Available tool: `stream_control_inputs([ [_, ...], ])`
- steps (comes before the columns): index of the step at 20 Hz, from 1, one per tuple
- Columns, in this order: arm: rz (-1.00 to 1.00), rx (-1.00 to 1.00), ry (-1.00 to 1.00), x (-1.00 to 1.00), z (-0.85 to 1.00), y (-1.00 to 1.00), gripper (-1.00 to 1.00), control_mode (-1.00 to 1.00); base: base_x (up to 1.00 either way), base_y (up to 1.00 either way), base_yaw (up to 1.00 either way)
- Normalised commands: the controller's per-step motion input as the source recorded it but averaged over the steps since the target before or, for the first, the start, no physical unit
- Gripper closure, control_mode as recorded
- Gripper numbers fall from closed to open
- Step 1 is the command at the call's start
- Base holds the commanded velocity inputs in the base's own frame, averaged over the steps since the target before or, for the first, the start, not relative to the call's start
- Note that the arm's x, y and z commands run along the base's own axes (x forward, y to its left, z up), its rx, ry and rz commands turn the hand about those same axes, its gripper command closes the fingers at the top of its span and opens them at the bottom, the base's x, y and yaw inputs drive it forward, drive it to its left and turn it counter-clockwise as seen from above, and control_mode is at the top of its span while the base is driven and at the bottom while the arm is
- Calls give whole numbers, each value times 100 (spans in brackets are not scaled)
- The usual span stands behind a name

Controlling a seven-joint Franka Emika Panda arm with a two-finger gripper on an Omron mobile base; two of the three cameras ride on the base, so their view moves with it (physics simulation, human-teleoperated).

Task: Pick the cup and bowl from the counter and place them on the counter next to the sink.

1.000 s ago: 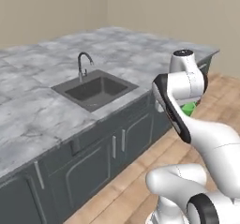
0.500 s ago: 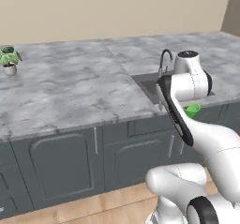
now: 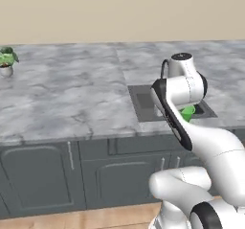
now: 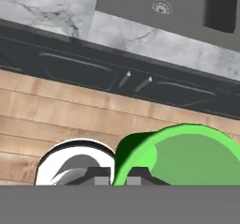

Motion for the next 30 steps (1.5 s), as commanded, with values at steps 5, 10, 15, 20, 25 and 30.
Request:
stream_control_inputs([
  [5,0,0,0,0,0,0,100,100,75,-100,-25],
  [10,0,0,0,0,0,0,100,100,64,-87,-50],
  [15,0,0,0,0,0,0,100,100,81,-56,-31],
  [20,0,0,0,0,0,0,100,100,100,-31,25],
  [25,0,0,0,0,0,0,100,100,38,-14,17],
  [30,0,0,0,0,0,0,100,100,0,0,0],
])
